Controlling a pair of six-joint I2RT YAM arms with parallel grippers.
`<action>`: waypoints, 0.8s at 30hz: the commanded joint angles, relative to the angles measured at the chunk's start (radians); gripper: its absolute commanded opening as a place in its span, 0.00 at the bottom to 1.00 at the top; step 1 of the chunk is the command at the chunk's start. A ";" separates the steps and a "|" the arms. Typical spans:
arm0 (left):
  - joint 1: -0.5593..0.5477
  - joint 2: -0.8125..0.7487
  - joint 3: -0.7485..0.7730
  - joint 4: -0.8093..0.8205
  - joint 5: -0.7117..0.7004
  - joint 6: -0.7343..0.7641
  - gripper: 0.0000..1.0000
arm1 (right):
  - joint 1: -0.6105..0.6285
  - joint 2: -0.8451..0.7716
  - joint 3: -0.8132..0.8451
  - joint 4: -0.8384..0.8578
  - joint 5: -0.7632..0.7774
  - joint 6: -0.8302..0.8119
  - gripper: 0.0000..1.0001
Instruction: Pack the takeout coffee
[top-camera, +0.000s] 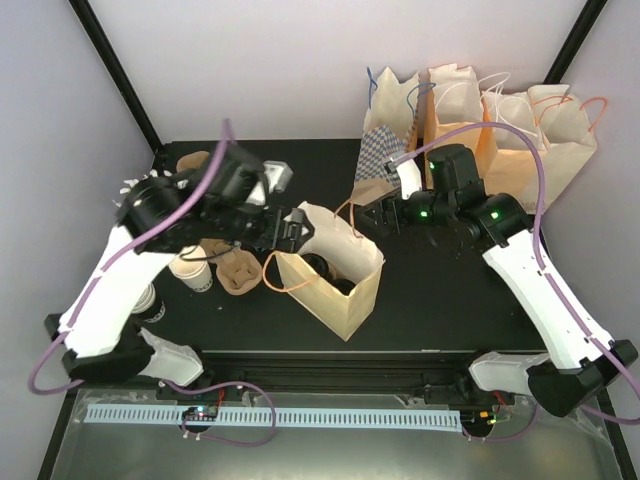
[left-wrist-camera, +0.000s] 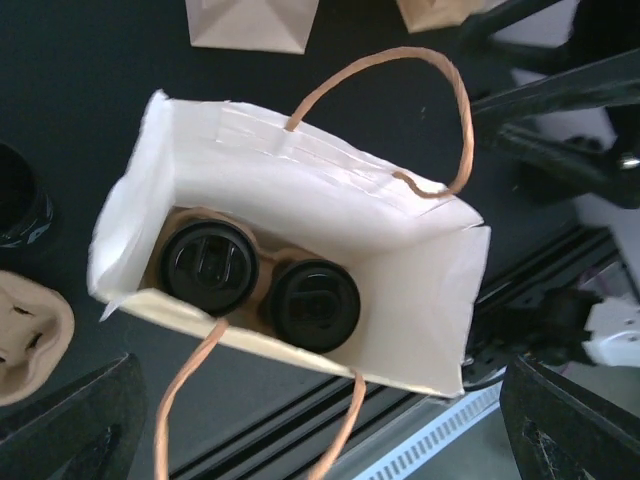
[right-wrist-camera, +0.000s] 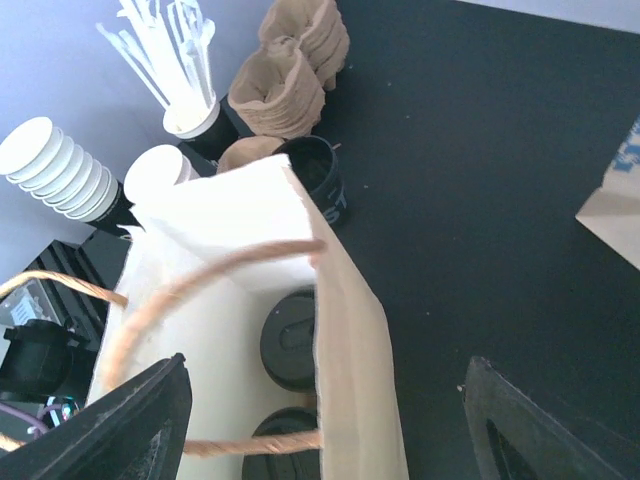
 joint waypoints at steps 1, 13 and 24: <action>0.028 -0.110 0.015 -0.029 -0.029 -0.135 0.99 | 0.047 0.052 0.069 -0.039 0.061 -0.055 0.77; 0.187 -0.483 -0.513 0.066 0.247 -0.306 0.97 | 0.141 0.070 0.168 -0.138 0.111 0.050 0.75; 0.235 -0.547 -0.808 0.381 0.553 -0.346 0.74 | 0.174 0.101 0.178 -0.127 0.050 0.161 0.63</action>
